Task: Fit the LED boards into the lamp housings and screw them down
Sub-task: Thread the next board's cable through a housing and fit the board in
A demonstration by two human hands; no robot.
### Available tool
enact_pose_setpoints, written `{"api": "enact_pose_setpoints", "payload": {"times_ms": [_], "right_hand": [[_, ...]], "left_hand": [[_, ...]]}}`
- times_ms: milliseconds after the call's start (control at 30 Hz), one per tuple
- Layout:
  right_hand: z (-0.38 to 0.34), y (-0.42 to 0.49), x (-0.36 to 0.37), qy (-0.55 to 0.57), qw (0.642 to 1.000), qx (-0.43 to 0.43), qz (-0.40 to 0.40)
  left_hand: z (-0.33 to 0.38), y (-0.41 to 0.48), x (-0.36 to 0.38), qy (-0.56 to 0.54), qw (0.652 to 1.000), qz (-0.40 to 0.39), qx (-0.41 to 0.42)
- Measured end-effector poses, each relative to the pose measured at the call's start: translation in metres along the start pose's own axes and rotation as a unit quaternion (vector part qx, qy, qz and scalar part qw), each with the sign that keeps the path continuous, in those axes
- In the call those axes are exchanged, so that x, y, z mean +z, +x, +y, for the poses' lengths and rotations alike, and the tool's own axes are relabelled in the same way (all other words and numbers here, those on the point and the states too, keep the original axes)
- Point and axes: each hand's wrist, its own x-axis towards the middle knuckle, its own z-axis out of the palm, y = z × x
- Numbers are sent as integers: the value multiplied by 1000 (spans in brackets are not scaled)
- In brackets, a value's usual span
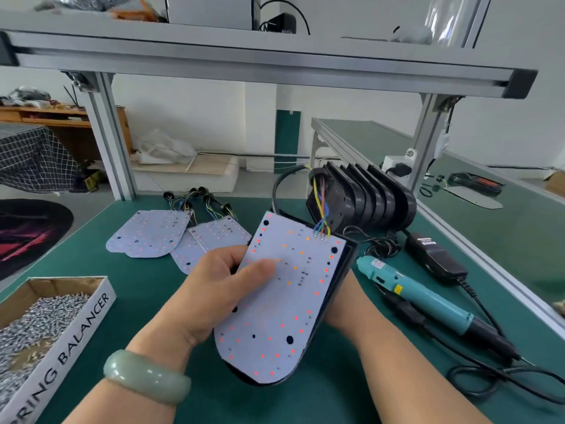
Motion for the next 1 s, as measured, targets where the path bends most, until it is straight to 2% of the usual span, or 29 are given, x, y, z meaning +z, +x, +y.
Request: {"api": "enact_pose_setpoints", "payload": {"times_ms": [33, 100, 200, 267, 333, 400, 500, 567, 600, 667, 733, 800, 867, 933, 1000], "right_hand": [[-2, 0, 2, -48, 999, -13, 8], [1, 7, -1, -60, 996, 10, 71], [14, 15, -20, -1, 973, 20, 230], [18, 17, -27, 26, 965, 58, 256], [19, 17, -27, 19, 966, 86, 244], [15, 15, -23, 49, 965, 72, 246], [3, 8, -22, 39, 968, -65, 240], [-1, 5, -18, -44, 970, -156, 179], [-1, 4, -14, -65, 974, -172, 136], [2, 3, -7, -46, 983, -172, 52], [3, 1, 1, -6, 989, -149, 3], [4, -1, 7, 8, 991, -133, 8], [4, 1, 10, 4, 988, -137, 65], [1, 4, 8, 51, 985, -131, 100], [-3, 6, 5, 69, 989, -110, 73]], "left_hand": [[2, 0, 3, 27, 999, 22, -1], [6, 1, 3, 27, 998, 53, 13], [14, 0, -17, -114, 988, 103, 23], [13, 0, -28, -152, 983, 104, 24], [10, 0, -27, -142, 987, 76, 10], [8, 0, -23, -129, 989, 76, -12], [5, 1, -21, -98, 992, 74, -35], [5, 1, -16, -91, 993, 64, -37], [5, 1, -13, -96, 993, 61, -33], [9, 0, -7, -127, 990, 59, -22], [14, -2, -1, -133, 989, 70, -16], [14, -3, 1, -94, 991, 95, -20], [14, -2, 1, -48, 993, 108, -21], [14, -3, 2, -19, 994, 101, -32], [14, -4, 6, -23, 995, 80, -48]]}}
